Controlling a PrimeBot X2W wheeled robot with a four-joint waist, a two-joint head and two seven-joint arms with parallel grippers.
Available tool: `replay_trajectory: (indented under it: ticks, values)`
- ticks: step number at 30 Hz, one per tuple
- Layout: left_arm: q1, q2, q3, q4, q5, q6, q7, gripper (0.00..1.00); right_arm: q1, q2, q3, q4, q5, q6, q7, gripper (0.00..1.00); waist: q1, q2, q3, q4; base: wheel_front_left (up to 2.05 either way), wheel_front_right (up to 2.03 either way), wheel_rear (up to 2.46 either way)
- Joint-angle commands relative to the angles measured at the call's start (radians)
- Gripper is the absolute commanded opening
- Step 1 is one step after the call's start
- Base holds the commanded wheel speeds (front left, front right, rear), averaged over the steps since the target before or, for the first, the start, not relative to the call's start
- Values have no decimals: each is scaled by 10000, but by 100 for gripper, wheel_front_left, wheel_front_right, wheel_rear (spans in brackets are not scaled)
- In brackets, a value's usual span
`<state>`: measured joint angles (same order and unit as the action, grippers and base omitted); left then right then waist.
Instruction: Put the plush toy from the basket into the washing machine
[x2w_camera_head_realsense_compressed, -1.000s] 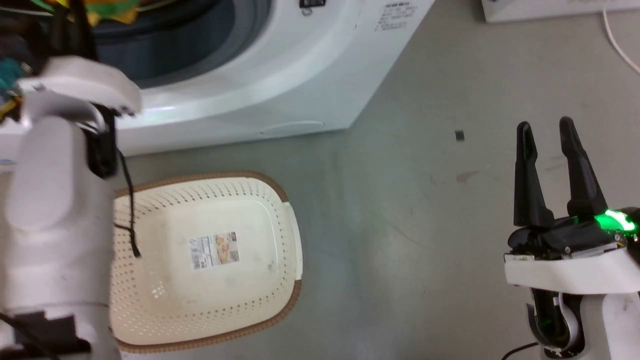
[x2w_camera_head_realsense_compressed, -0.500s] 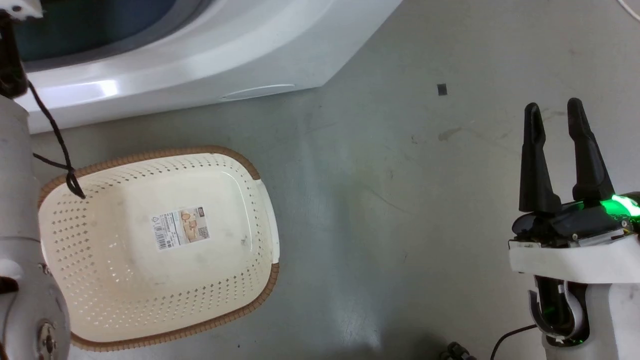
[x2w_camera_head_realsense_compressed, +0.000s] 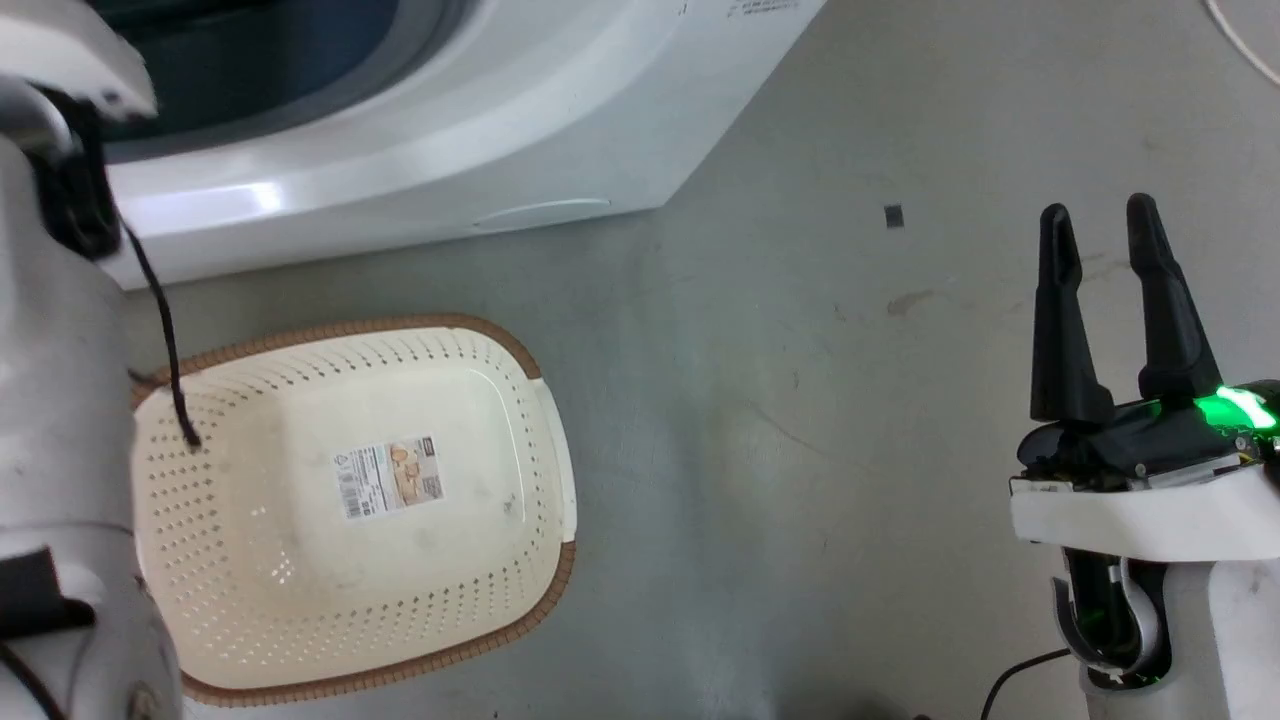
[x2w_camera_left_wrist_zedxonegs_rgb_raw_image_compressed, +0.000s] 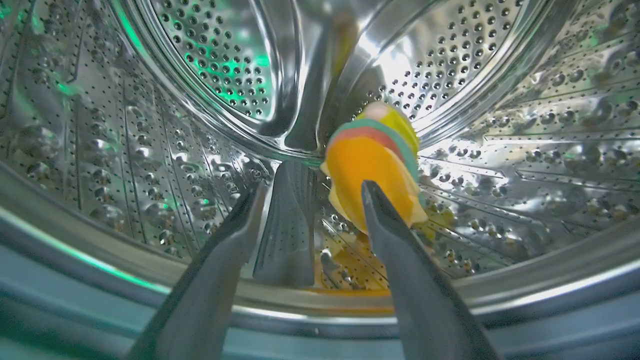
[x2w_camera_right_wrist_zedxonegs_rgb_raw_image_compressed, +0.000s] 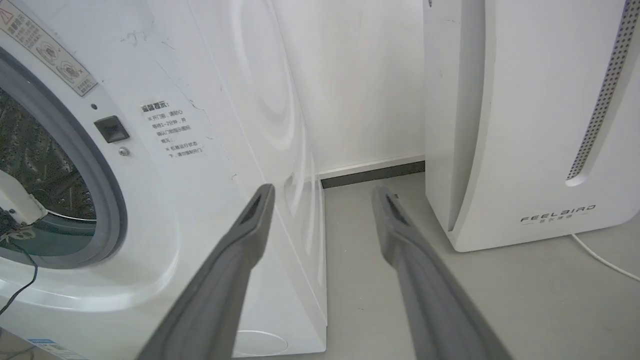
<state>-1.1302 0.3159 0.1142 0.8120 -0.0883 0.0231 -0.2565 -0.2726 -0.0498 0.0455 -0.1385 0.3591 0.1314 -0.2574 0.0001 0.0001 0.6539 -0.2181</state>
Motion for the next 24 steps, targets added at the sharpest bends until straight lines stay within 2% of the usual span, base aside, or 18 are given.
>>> replay_trajectory:
  ticks: [1,8,17,24]
  values:
    - [468,-131,50,-44,10,-20,-53,100,-21,-4,10,63,-114,-7,-44,100,-1,-1,-395,94,0,0,0]
    - [2289,-713,140,-1108,56,-85,-53,100,319,-4,237,90,-1260,-7,-44,100,-1,-1,-1480,475,0,0,0]
    - [4709,-1683,48,-2883,289,-3,-53,100,982,-4,93,368,-1793,-7,-44,100,-1,-1,-2907,1079,0,0,0]
    - [6505,-2147,-42,-4425,411,-103,-53,100,1562,-4,-145,605,-2110,-7,-44,100,-1,-1,-3959,1495,0,0,0]
